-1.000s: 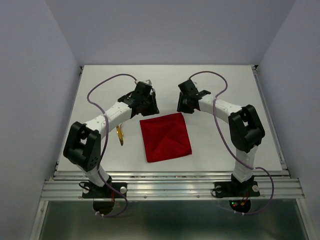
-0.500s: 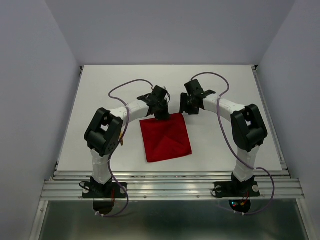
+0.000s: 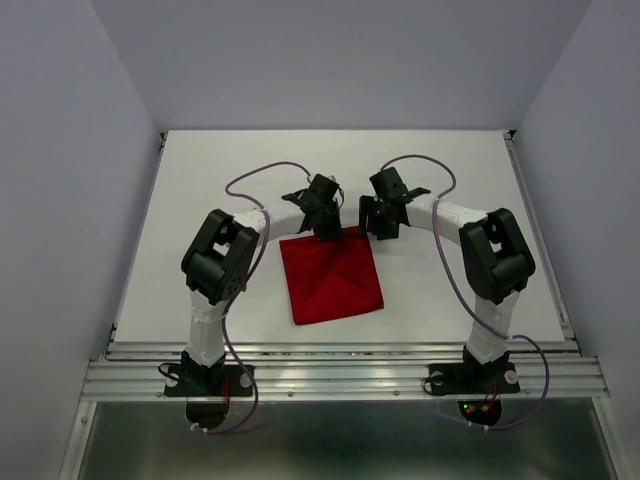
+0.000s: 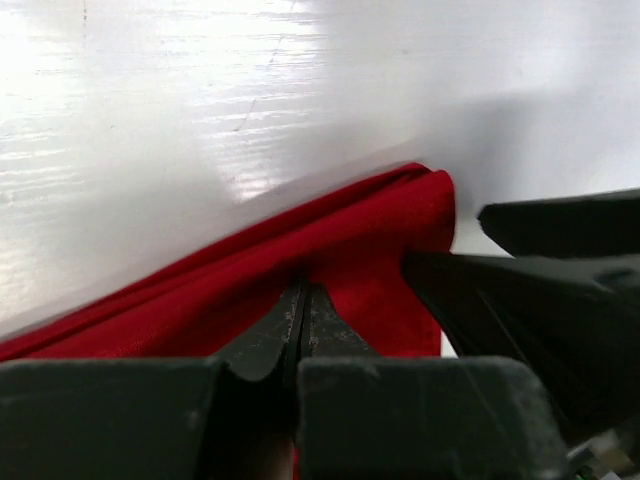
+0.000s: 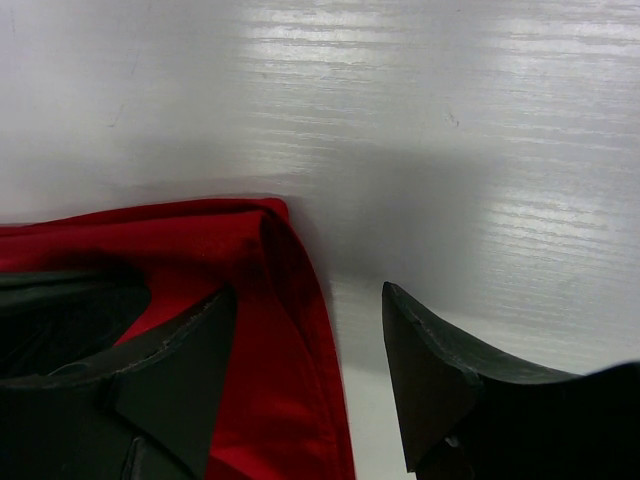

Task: Fold the napkin into a case and place the utensils inside
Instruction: Pick up the lower triangle-folded napkin from the center of the board.

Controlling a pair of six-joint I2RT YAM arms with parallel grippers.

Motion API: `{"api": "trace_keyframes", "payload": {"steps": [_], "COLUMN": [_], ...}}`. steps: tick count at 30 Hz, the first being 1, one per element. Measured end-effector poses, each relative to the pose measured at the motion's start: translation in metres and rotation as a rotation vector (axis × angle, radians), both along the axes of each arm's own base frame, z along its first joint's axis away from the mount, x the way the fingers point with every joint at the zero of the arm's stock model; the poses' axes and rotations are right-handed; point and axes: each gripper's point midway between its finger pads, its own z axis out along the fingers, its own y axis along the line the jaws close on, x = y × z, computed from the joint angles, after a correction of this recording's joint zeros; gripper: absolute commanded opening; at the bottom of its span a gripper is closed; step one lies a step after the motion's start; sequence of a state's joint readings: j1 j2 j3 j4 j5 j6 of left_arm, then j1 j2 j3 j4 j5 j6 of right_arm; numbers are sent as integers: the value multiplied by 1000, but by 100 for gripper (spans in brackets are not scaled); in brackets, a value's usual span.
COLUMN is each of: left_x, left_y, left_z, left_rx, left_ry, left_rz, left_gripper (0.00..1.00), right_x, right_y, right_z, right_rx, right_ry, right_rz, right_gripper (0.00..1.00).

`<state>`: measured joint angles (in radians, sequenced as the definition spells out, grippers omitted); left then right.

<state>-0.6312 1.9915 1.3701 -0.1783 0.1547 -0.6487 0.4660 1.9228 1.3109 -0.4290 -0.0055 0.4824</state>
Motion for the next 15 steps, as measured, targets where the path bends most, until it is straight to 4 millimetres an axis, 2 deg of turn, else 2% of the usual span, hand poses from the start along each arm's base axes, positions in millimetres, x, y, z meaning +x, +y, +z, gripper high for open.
{"api": "trace_keyframes", "payload": {"steps": [4,10,15], "left_x": [1,3,3], "left_y": [-2,-2,-1], "left_z": [-19,-18,-17], "left_rx": [5,1,4], "left_ry": [25,19,15], "left_rz": [0,1,-4], "left_gripper": [1,1,2], "right_x": [0,2,5], "right_y": [3,5,7], "right_z": [0,2,0], "right_rx": [14,27,31], "right_ry": [-2,-11,-17], "right_rz": [6,11,8], "right_gripper": [66,65,60]}}
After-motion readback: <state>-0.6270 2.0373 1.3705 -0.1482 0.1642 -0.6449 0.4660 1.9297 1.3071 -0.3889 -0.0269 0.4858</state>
